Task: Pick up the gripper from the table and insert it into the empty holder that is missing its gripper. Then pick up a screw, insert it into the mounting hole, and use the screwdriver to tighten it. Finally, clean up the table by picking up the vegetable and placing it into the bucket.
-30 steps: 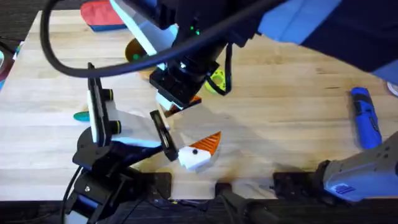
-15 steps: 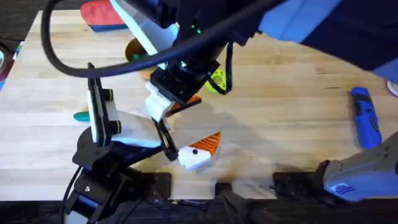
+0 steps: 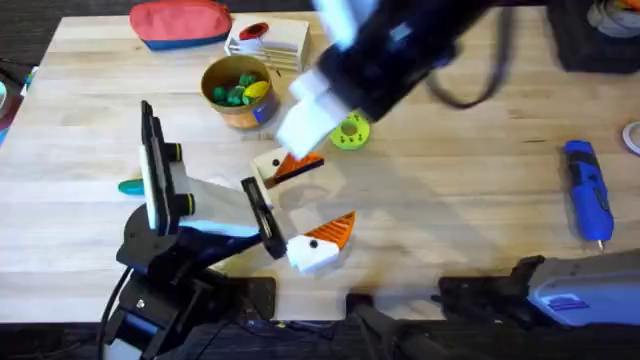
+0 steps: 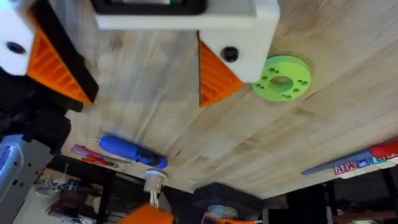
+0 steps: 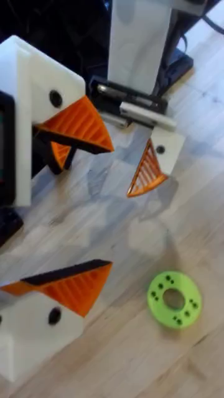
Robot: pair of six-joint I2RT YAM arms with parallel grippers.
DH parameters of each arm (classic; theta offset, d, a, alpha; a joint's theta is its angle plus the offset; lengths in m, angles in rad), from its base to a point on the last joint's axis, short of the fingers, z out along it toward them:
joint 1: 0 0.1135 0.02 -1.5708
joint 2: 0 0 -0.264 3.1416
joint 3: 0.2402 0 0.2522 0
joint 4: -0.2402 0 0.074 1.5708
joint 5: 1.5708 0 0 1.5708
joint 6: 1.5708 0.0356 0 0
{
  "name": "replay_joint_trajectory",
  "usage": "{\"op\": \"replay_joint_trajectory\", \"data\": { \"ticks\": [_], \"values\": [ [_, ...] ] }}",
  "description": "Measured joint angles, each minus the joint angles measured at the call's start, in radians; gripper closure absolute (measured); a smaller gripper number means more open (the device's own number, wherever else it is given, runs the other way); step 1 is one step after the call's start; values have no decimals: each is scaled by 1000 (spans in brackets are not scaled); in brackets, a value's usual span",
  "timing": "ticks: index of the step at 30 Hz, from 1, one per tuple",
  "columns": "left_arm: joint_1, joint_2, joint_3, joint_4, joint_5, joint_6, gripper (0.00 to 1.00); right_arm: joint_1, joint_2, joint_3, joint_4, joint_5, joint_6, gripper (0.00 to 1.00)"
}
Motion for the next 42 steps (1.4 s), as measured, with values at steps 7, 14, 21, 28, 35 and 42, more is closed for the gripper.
{"op": "replay_joint_trajectory", "data": {
  "ticks": [7, 14, 21, 28, 35, 42],
  "values": [
    [0, 0, 0, 0, 0, 0, 15, -160, -177, 1, -114, 0, -55, 8],
    [0, 0, 0, 0, 0, 0, 15, -223, -392, -149, -80, -53, -101, 8],
    [0, 0, 0, 0, 0, 0, 16, -233, -676, -424, 82, -184, -78, 9],
    [0, 0, 0, 0, -2, 0, 16, -233, -853, -560, 109, -292, -30, 9],
    [0, 0, 0, 0, -3, 0, 15, -233, -863, -595, 109, -365, -21, 8],
    [0, 0, 0, 0, -3, 1, 170, -233, -863, -597, 114, -366, -20, 8]
  ]
}}
